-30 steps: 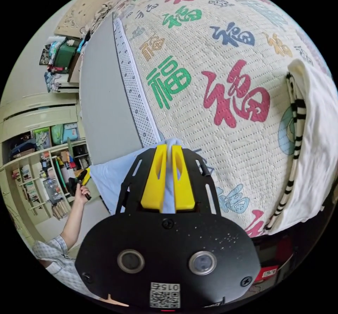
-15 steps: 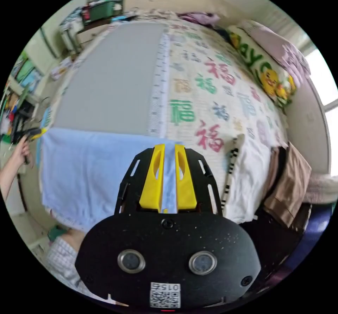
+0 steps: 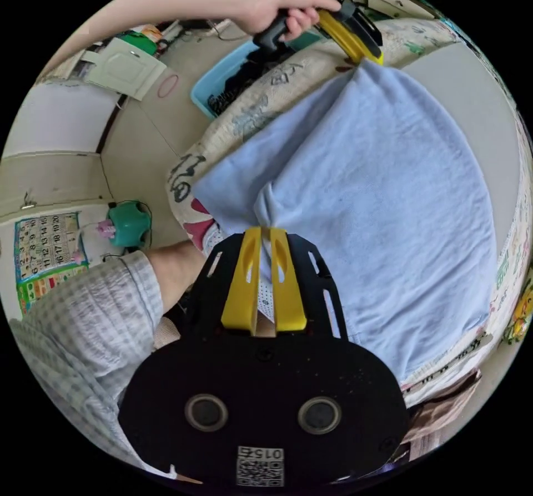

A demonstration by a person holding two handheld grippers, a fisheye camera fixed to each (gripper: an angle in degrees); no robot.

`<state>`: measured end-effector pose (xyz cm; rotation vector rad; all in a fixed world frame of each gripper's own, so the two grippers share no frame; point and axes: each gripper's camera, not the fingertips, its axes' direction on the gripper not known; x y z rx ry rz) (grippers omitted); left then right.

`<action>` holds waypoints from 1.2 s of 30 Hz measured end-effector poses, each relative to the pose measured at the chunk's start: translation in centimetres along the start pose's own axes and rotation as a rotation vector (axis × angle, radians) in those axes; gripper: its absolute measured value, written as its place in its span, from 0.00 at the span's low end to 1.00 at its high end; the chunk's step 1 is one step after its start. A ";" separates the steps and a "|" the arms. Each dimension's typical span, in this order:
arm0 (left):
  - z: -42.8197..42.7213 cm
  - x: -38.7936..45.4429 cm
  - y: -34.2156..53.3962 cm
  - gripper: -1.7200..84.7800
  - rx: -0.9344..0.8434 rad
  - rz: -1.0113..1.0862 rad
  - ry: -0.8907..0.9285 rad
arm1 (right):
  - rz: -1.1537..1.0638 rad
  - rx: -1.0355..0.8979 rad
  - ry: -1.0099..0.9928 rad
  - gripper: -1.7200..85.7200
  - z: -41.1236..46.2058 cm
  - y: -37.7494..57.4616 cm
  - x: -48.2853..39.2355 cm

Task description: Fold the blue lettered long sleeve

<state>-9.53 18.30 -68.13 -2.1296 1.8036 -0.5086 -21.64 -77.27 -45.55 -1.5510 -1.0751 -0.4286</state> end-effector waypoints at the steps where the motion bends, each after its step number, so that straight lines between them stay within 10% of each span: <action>1: 0.0 -0.1 -0.1 0.06 0.000 0.002 0.004 | 0.013 -0.017 0.037 0.04 -0.1 -0.2 0.1; 16: -3.0 -0.5 2.2 0.07 0.109 0.030 0.014 | 0.074 0.121 0.043 0.08 -5.1 6.5 6.3; 24: -3.7 2.4 19.5 0.10 0.108 0.117 0.002 | 0.080 0.223 -0.053 0.08 -4.8 16.8 17.3; 36: 0.2 3.3 29.1 0.05 0.108 0.179 0.055 | 0.780 0.430 -0.170 0.10 -2.1 50.6 47.9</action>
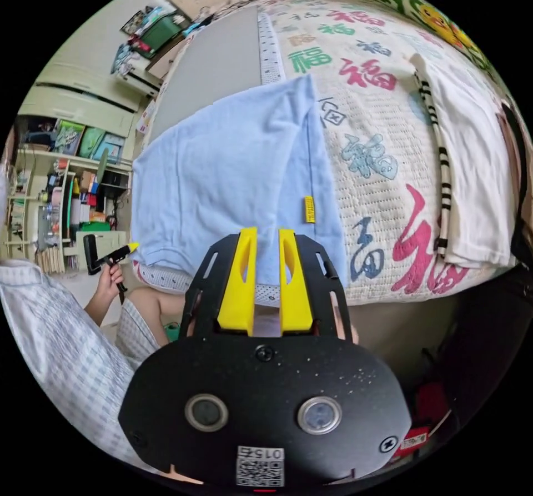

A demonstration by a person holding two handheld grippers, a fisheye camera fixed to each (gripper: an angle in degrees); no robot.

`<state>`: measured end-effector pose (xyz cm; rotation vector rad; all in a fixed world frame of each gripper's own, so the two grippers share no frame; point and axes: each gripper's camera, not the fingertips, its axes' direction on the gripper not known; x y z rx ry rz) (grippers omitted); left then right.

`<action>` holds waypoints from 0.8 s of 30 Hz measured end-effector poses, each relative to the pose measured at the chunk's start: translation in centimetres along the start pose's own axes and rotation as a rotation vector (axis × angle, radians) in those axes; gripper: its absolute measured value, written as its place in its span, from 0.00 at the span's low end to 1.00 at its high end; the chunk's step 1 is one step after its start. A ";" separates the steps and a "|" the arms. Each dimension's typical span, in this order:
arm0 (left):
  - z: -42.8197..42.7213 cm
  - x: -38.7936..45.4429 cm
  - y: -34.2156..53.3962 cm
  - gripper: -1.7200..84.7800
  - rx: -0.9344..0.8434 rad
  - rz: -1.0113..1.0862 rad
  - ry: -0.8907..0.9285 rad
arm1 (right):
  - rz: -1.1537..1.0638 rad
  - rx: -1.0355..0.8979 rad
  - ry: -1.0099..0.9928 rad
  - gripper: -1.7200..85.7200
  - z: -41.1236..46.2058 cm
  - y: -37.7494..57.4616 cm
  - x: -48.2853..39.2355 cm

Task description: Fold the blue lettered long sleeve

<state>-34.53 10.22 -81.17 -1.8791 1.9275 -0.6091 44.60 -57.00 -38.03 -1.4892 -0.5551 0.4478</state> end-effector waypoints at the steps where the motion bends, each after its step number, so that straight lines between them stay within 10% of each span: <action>1: -0.1 0.0 0.2 0.05 0.002 -0.004 0.010 | 0.016 0.013 -0.044 0.10 0.3 0.2 2.5; 8: -2.4 -1.6 2.9 0.03 0.063 -0.094 0.156 | -0.088 0.032 -0.259 0.06 3.4 2.6 12.6; 24: -7.0 5.6 8.5 0.02 0.169 0.069 -0.112 | -0.023 0.062 -0.367 0.01 -5.3 3.6 26.6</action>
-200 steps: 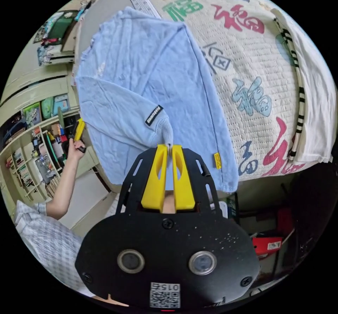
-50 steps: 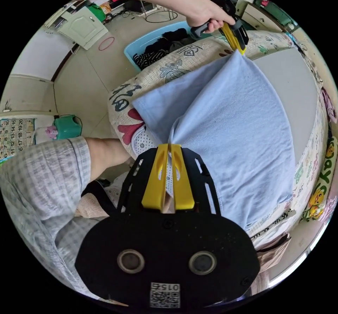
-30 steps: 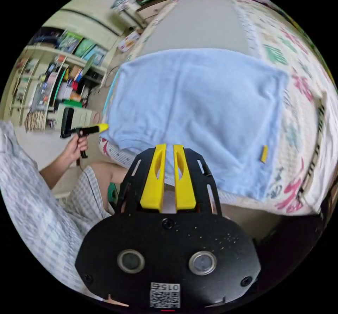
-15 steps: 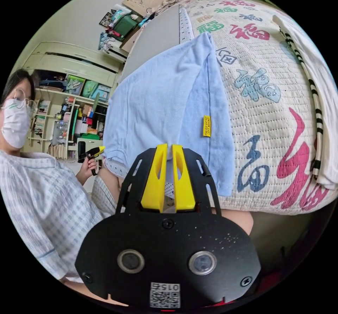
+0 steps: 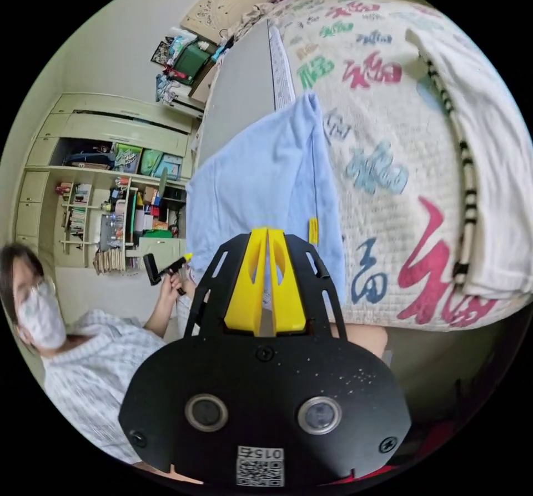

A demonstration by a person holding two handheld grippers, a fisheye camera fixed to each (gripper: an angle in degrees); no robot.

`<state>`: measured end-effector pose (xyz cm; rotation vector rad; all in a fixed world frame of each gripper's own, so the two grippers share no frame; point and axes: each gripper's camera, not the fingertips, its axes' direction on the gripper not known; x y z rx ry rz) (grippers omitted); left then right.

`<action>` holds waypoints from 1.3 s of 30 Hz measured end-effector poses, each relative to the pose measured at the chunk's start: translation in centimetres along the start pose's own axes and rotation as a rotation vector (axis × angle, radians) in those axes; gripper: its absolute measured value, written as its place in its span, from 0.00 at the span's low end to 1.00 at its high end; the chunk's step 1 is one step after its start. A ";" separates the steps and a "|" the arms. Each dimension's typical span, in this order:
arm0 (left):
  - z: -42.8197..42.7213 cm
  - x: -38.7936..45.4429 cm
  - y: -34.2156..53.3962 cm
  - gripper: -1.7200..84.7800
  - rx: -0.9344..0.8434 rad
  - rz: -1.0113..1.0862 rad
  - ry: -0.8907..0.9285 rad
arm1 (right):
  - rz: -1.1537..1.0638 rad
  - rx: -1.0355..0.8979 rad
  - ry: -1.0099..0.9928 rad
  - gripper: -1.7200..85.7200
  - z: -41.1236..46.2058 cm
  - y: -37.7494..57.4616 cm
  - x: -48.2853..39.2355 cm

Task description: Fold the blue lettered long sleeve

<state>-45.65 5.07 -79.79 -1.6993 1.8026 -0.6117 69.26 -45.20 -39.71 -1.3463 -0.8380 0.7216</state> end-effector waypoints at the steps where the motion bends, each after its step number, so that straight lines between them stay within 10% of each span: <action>1: -0.2 0.2 0.1 0.02 -0.003 0.011 -0.005 | -0.004 0.046 0.035 0.01 -3.6 -1.4 -1.3; 9: -4.1 3.7 2.5 0.02 0.014 -0.042 -0.097 | -0.215 0.232 0.384 0.01 -22.0 -8.6 -26.3; 17: -13.1 11.0 11.4 0.01 0.116 0.051 -0.209 | -0.684 0.499 0.374 0.01 -33.5 10.6 -53.0; 26: -19.6 14.3 22.4 0.01 0.270 0.070 -0.233 | -0.973 0.750 0.143 0.02 -31.8 31.8 -45.1; 39: -32.2 26.4 31.9 0.18 0.631 0.247 -0.266 | -0.773 1.286 0.437 0.17 -19.4 62.2 -22.2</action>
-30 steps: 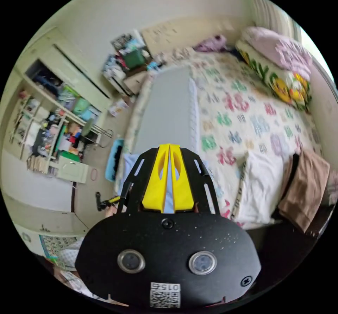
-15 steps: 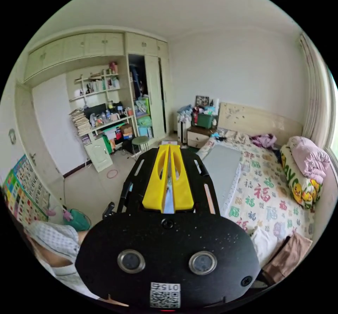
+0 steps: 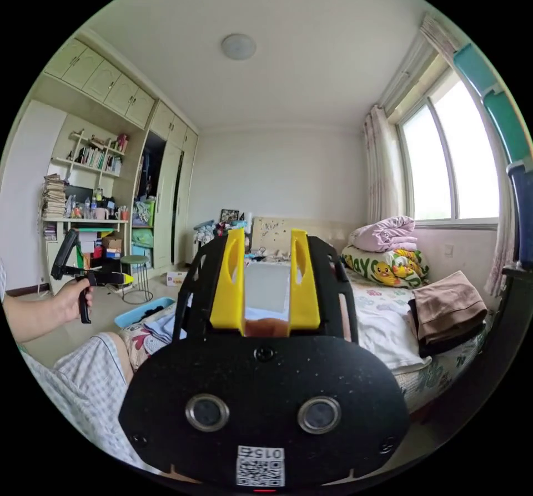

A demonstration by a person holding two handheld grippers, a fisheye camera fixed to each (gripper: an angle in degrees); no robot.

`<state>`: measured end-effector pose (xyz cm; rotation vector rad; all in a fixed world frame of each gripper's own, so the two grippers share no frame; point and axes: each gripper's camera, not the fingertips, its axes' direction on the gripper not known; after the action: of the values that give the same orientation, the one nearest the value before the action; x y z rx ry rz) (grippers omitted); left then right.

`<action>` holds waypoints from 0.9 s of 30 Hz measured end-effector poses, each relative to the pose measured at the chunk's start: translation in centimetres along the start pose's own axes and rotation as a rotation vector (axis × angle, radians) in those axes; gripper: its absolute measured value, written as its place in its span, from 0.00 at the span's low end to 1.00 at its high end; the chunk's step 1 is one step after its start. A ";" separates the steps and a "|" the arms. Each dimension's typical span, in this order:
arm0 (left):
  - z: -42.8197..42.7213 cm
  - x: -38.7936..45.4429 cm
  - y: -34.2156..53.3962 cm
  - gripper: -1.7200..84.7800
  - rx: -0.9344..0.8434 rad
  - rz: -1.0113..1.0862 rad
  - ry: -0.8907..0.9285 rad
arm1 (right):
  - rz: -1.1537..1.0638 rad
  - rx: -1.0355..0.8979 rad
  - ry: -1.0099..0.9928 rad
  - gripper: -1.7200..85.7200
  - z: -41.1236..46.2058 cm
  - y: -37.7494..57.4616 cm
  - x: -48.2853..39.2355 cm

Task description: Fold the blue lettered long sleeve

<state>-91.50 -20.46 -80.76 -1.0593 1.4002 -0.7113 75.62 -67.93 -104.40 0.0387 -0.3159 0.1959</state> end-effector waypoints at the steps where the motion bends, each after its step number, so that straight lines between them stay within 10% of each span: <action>1: -0.9 0.4 -0.1 0.20 0.033 0.007 0.010 | 0.012 0.056 0.012 0.21 -2.0 0.5 0.0; 10: -11.6 7.5 0.7 0.27 0.572 0.268 0.264 | 0.226 0.202 -0.178 0.34 -7.1 1.5 1.0; 27: -18.9 13.9 1.8 0.01 0.434 0.589 0.159 | 0.308 0.139 -0.282 0.33 -7.3 6.6 -4.3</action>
<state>-108.98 -35.38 -85.77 -0.2296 1.5030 -0.6246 72.52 -61.79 -112.64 0.1563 -0.5892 0.5207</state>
